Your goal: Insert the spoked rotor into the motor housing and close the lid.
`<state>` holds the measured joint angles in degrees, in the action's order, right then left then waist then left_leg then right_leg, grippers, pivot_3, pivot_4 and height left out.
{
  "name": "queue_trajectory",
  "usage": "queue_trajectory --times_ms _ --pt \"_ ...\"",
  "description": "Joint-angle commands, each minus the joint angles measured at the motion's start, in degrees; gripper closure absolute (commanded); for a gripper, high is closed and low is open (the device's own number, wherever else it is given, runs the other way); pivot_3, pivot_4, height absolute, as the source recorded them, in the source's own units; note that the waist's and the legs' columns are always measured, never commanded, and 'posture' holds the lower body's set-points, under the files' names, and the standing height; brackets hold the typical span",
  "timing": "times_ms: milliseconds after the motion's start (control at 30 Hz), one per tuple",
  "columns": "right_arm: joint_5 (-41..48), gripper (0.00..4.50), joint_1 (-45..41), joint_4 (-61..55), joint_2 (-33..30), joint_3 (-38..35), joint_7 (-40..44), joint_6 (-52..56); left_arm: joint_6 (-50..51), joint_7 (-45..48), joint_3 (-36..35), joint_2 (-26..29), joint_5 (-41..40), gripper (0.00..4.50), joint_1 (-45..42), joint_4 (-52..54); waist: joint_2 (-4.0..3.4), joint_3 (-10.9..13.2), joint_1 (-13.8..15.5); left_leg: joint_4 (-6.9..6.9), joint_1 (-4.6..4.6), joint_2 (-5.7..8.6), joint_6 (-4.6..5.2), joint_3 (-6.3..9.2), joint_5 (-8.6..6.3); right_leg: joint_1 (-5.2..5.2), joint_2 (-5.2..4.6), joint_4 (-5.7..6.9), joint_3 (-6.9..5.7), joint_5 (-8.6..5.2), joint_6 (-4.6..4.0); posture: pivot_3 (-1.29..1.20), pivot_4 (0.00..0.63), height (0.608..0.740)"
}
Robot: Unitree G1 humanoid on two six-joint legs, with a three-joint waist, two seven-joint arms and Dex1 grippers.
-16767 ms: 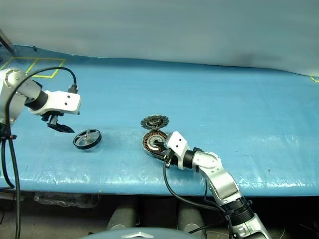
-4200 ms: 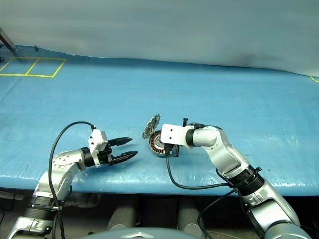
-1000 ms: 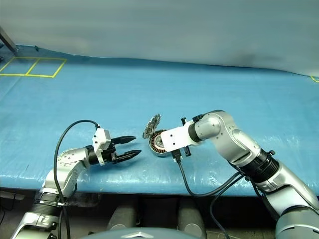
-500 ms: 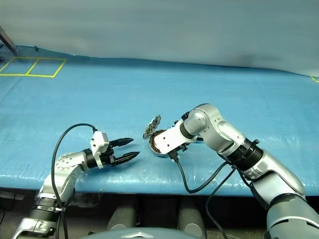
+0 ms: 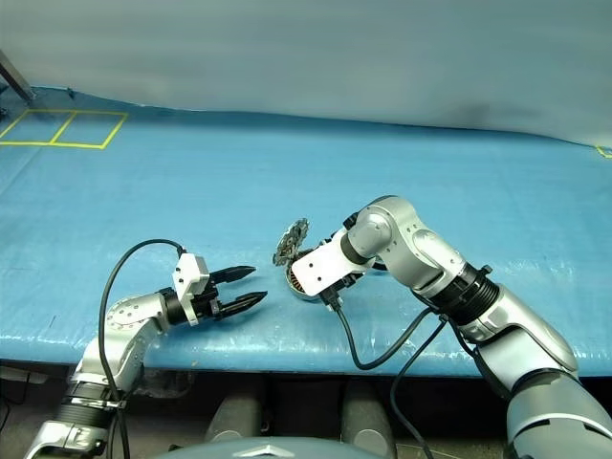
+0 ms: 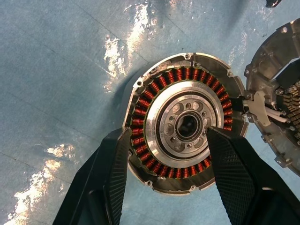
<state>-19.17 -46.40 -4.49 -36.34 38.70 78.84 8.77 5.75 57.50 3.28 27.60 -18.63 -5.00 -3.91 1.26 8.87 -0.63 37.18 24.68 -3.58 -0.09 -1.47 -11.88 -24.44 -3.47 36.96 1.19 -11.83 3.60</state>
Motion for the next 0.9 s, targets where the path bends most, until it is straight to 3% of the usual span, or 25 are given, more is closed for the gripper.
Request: queue_trajectory --times_ms 33,167,900 --pt "-0.22 1.77 -1.41 -1.25 -0.26 -1.81 1.03 0.24 -0.88 -0.17 -0.24 -0.17 -0.32 1.22 -0.42 2.27 0.00 0.00 0.00 0.00 0.00 0.00 0.00 0.00 0.00 0.00 0.00 0.00 0.00 0.00 0.00 0.00 0.150 0.740" --pt "-0.85 0.93 -1.37 -0.81 0.14 -1.85 0.72 -0.16 -0.92 -0.23 -0.16 -0.30 -0.28 1.22 -0.36 2.26 0.00 0.00 0.00 0.00 0.00 0.00 0.00 0.00 0.00 0.00 0.00 0.00 0.00 0.00 0.00 0.00 0.150 0.740" --pt "-3.14 0.93 0.07 5.04 2.64 0.11 0.83 -2.16 -1.28 -0.98 -0.33 -0.31 -0.09 1.22 0.30 2.50 -0.01 0.00 -0.01 -0.01 0.00 0.00 -0.01 -0.01 0.01 0.00 0.00 0.01 0.00 0.01 -0.01 0.00 0.150 0.740"
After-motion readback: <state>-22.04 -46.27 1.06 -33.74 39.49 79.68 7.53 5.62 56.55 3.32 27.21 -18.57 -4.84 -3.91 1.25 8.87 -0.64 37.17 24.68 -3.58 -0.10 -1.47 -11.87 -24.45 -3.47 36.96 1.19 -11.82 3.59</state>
